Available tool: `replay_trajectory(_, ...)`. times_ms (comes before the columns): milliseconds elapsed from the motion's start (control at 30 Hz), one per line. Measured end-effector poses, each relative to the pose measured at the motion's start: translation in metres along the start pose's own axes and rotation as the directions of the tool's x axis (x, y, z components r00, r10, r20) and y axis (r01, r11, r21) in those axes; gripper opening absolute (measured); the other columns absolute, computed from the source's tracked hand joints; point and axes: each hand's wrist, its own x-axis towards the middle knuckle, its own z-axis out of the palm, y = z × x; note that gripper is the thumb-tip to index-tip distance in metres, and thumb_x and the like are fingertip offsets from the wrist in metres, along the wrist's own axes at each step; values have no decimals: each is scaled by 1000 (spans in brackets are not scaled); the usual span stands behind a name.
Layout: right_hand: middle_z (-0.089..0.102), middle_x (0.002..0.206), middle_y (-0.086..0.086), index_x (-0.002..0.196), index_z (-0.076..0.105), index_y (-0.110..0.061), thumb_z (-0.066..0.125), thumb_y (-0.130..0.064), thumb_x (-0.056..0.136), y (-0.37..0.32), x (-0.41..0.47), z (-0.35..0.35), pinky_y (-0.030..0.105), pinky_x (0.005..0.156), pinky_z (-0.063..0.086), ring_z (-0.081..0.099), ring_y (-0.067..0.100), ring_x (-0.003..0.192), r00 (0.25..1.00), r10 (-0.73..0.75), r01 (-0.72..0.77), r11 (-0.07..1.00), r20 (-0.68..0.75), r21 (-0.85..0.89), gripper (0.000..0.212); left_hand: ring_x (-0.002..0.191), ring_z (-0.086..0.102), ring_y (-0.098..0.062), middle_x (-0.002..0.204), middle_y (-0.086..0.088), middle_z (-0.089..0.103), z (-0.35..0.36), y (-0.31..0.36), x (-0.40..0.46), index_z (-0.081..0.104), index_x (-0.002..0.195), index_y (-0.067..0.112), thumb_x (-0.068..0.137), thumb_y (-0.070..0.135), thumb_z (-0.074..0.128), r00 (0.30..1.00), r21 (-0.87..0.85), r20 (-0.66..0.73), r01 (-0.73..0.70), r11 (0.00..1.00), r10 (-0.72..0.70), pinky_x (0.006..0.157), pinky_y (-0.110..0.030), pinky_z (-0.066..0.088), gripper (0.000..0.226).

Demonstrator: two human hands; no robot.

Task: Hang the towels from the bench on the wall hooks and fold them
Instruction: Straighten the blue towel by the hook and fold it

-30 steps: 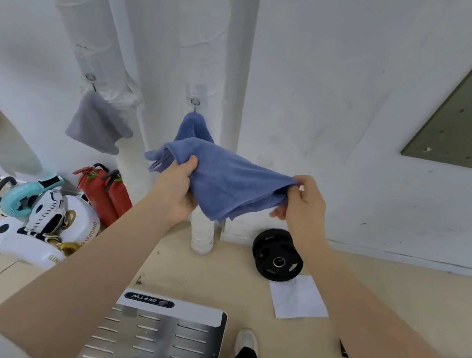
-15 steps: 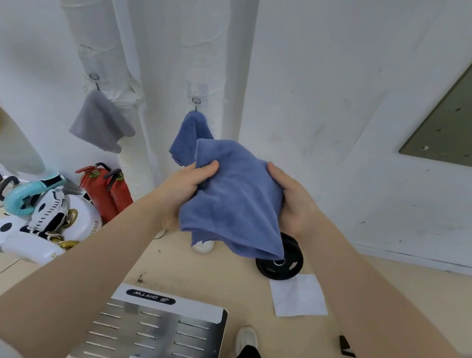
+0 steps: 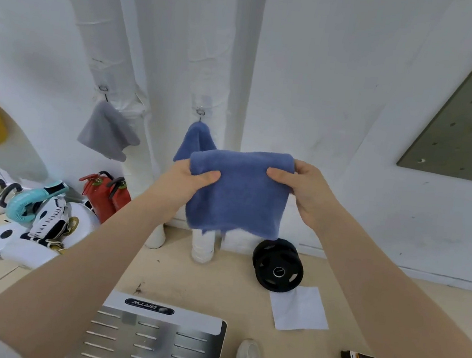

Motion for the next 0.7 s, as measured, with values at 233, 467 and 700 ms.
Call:
replay_trajectory(233,68,107,0,108,63,-15,58,-6,87,-25,8,7,23,82,52,64,14,101,980,-177,176,984,87,19,23,91,58,-12,98,3,60,-10,25,16,54,100,21,89,20,59,972,-105,-204,-142,984,119,76,-22,47,13)
replay_trajectory(467,66,113,1,116,59,-13,52,-28,93,-43,18,11,32,92,52,63,17,107,991,-112,97,978,75,182,29,94,67,-10,98,6,71,-25,32,19,63,101,18,92,18,52,985,-347,62,-130,929,161,83,-29,52,14)
replay_trajectory(700,67,89,0,87,65,-15,40,-21,90,-66,23,15,30,80,48,62,18,86,992,-65,29,951,109,309,26,91,67,-4,91,15,73,-41,48,21,60,102,22,73,51,61,926,-302,272,-177,937,263,75,-21,54,41)
